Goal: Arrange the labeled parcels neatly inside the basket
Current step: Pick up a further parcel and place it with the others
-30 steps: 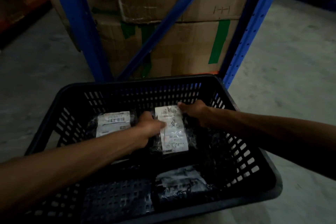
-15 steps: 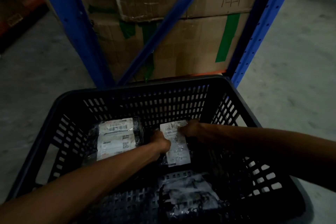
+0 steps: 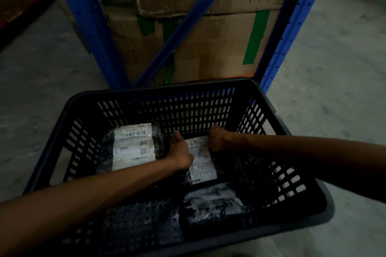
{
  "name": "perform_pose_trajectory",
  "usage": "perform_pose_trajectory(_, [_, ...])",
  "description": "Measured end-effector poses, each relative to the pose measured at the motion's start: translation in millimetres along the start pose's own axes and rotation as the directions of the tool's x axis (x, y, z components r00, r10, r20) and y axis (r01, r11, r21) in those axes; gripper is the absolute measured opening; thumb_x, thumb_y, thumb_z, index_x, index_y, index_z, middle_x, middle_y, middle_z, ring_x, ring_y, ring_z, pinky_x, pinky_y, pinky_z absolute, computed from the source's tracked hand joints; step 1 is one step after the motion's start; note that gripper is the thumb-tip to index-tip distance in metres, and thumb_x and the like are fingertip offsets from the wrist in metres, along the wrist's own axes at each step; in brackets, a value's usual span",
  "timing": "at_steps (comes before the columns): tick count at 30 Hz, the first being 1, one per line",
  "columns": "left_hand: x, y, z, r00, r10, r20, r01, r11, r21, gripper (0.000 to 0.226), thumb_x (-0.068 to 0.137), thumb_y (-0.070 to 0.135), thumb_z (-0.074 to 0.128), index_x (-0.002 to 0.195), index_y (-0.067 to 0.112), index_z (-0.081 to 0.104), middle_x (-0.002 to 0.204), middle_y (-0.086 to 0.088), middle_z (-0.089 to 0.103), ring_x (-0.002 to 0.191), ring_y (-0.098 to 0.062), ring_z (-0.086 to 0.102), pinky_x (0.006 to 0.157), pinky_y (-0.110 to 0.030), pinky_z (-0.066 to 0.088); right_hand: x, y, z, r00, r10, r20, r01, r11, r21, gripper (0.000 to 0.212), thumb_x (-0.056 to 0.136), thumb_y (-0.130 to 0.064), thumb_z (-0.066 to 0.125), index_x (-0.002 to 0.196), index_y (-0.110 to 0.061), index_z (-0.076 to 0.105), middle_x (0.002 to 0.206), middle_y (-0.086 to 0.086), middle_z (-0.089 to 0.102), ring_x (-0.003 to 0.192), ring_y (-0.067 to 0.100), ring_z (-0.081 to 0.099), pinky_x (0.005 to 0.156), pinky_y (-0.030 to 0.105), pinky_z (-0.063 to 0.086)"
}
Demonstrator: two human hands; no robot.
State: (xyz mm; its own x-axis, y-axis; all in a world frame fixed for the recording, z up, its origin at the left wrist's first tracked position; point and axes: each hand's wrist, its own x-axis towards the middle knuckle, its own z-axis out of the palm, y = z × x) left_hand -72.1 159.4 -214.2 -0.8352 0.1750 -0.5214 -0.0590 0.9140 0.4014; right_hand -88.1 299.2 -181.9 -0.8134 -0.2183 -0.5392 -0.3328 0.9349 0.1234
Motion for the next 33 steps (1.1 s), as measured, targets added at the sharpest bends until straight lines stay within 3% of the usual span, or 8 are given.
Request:
perform_pose_trajectory(5, [-60,-18,-15,0.926,0.268,0.267,-0.287,0.957,0.035,0.078,0.096,0.045,0.047,0.160,0.015,0.014,0.160,-0.010,0.036,0.141,-0.023,0.044,0.107,-0.022,0.038,-77,4,-7,0.970,-0.241,-0.026,0.240,0.940,0.244,0.041,0.094,-0.037,0.055,0.125,-0.009,0.056,0.122,0.012,0.066,0.108,0.025,0.064,0.078,0.026,0.045])
perform_pose_trajectory(11, [-103,-49,29,0.823,0.359,0.440,-0.474,0.861,0.185,0.073,0.093,0.056,0.047,0.150,0.013,0.033,0.143,-0.009,0.054,0.134,-0.024,0.052,0.099,-0.013,0.037,-119,-21,36,0.845,-0.483,0.231,0.467,0.876,0.122,0.038,0.099,-0.032,0.049,0.129,-0.009,0.056,0.126,0.015,0.066,0.111,0.030,0.064,0.092,0.031,0.048])
perform_pose_trajectory(14, [-89,-57,63,0.783,0.465,0.414,-0.577,0.791,0.203,0.049,0.098,0.051,0.041,0.139,0.024,0.049,0.140,0.017,0.054,0.132,-0.003,0.051,0.106,-0.001,0.029,-112,-26,35,0.849,-0.497,0.180,0.493,0.867,0.070,0.037,0.099,-0.031,0.050,0.125,-0.007,0.059,0.121,0.015,0.068,0.108,0.031,0.065,0.088,0.030,0.048])
perform_pose_trajectory(19, [-97,-60,20,0.831,0.477,0.286,-0.485,0.873,-0.047,0.045,0.096,0.045,0.049,0.119,0.008,0.062,0.101,-0.010,0.070,0.098,-0.025,0.068,0.086,-0.030,0.052,-110,-14,23,0.854,-0.494,0.161,0.455,0.861,0.230,0.028,0.094,-0.032,0.058,0.107,-0.009,0.068,0.092,0.007,0.073,0.078,0.015,0.064,0.061,0.011,0.043])
perform_pose_trajectory(21, [-95,-62,10,0.864,0.432,0.258,-0.378,0.896,-0.234,0.051,0.094,0.051,0.048,0.117,0.010,0.066,0.112,-0.011,0.072,0.107,-0.027,0.068,0.098,-0.038,0.052,-104,1,7,0.852,-0.484,0.197,0.353,0.811,0.467,0.018,0.094,-0.026,0.061,0.101,-0.011,0.070,0.079,-0.004,0.067,0.065,0.001,0.058,0.057,0.005,0.042])
perform_pose_trajectory(25, [-86,-46,-11,0.970,0.232,0.073,-0.138,0.773,-0.619,0.050,0.088,0.057,0.052,0.103,0.019,0.081,0.109,-0.005,0.079,0.106,-0.026,0.072,0.103,-0.040,0.050,-84,30,-14,0.921,-0.361,0.145,0.111,0.601,0.791,0.037,0.094,-0.038,0.057,0.105,-0.007,0.073,0.099,0.004,0.078,0.088,0.017,0.073,0.080,0.031,0.059])
perform_pose_trajectory(28, [-73,-25,-41,0.998,0.016,0.068,0.049,0.538,-0.841,0.048,0.082,0.060,0.054,0.088,0.022,0.084,0.092,-0.004,0.082,0.093,-0.026,0.074,0.076,-0.030,0.055,-68,45,-24,0.971,-0.202,0.127,-0.093,0.173,0.980,0.048,0.085,-0.051,0.064,0.109,-0.011,0.074,0.114,0.014,0.075,0.104,0.031,0.072,0.087,0.043,0.059])
perform_pose_trajectory(33, [-54,5,-86,0.980,-0.048,0.191,0.192,0.437,-0.878,0.047,0.088,0.054,0.043,0.094,0.017,0.071,0.100,-0.008,0.074,0.086,-0.026,0.066,0.069,-0.028,0.052,-50,69,-36,0.973,-0.228,-0.024,0.006,-0.082,0.997,0.037,0.075,-0.031,0.080,0.109,-0.017,0.075,0.118,0.010,0.074,0.111,0.026,0.070,0.088,0.039,0.058])
